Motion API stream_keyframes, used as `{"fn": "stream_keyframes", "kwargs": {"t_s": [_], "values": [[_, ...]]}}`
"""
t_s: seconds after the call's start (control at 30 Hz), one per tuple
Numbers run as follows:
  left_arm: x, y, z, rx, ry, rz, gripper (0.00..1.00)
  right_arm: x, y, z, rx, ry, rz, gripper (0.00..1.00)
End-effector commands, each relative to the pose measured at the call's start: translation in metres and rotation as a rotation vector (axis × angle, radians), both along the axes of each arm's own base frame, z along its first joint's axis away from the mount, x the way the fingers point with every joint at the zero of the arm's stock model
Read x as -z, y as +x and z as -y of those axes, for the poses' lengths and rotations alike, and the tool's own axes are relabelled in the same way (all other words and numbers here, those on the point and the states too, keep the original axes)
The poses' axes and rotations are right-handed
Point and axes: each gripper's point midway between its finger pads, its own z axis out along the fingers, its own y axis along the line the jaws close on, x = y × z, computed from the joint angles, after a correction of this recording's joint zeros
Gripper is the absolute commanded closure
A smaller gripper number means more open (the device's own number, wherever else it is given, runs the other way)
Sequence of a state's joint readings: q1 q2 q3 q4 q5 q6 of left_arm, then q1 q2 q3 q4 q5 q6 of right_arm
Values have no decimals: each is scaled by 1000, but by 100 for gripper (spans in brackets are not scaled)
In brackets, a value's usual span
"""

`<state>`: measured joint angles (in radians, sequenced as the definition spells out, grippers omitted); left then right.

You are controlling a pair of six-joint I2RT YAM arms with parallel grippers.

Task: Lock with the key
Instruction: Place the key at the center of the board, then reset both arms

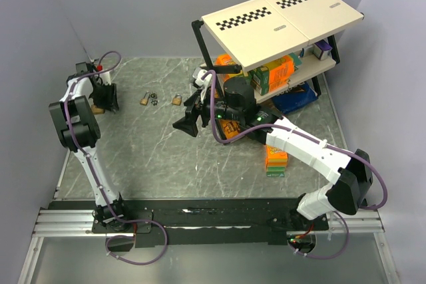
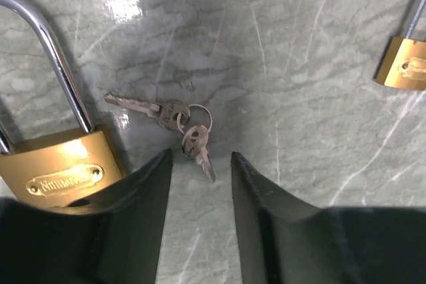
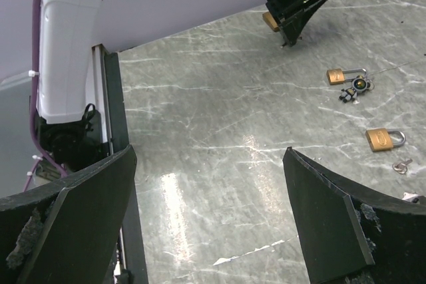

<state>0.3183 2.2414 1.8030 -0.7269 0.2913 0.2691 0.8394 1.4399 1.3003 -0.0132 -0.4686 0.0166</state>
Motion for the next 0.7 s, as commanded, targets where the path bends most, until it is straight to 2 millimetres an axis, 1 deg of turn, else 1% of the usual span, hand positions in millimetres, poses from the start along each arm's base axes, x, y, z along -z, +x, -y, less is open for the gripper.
{"fn": "stream_keyframes", "kwargs": {"t_s": [0.0, 0.07, 0.1, 0.17, 0.2, 0.27, 0.3, 0.33, 0.37, 0.4, 0.43, 0.47, 0.5, 0.53, 0.57, 0.6, 0.63, 0.67], "values": [[-60, 7, 2, 29, 19, 109, 52, -24, -4, 7, -8, 46, 50, 1], [-75, 7, 8, 51, 13, 135, 49, -26, -4, 7, -5, 49, 53, 0], [-90, 7, 12, 60, 18, 161, 48, -27, -4, 8, -4, 50, 54, 0], [-106, 4, 23, 88, 18, 182, 43, -28, -4, 9, -6, 45, 83, 0], [-121, -1, 29, 103, 29, 204, 40, -29, -4, 10, -2, 46, 88, 0], [-137, -6, 40, 125, 29, 234, 32, -31, -4, 12, 4, 48, 95, 0], [-152, -13, 48, 135, 13, 264, 24, -35, -4, 14, 7, 51, 110, 0], [-160, -17, 51, 143, 3, 276, 12, -36, -4, 15, 7, 52, 117, 0], [-168, -21, 58, 161, -16, 289, 3, -37, -5, 16, 6, 53, 124, 0], [-185, -26, 64, 185, -22, 322, 4, -43, -6, 18, 6, 59, 141, 0], [-192, -34, 75, 213, -60, 324, 4, -45, -8, 18, -4, 63, 149, 0], [-199, -38, 81, 225, -68, 335, 4, -41, -10, 20, -11, 45, 146, 0], [-215, -44, 87, 235, -67, 367, 4, -44, -12, 21, -15, 48, 152, 0], [-223, -47, 91, 235, -68, 387, 4, -45, -15, 21, -29, 50, 156, 0], [-226, -52, 95, 220, -84, 389, 4, -45, -17, 22, -37, 45, 161, 0], [-245, -62, 102, 226, -82, 433, 4, -48, -20, 24, -46, 49, 171, 1], [-253, -67, 107, 231, -97, 459, 4, -48, -23, 26, -57, 48, 176, 0], [-264, -81, 114, 234, -108, 487, 4, -51, -28, 29, -64, 52, 185, 0]]}}
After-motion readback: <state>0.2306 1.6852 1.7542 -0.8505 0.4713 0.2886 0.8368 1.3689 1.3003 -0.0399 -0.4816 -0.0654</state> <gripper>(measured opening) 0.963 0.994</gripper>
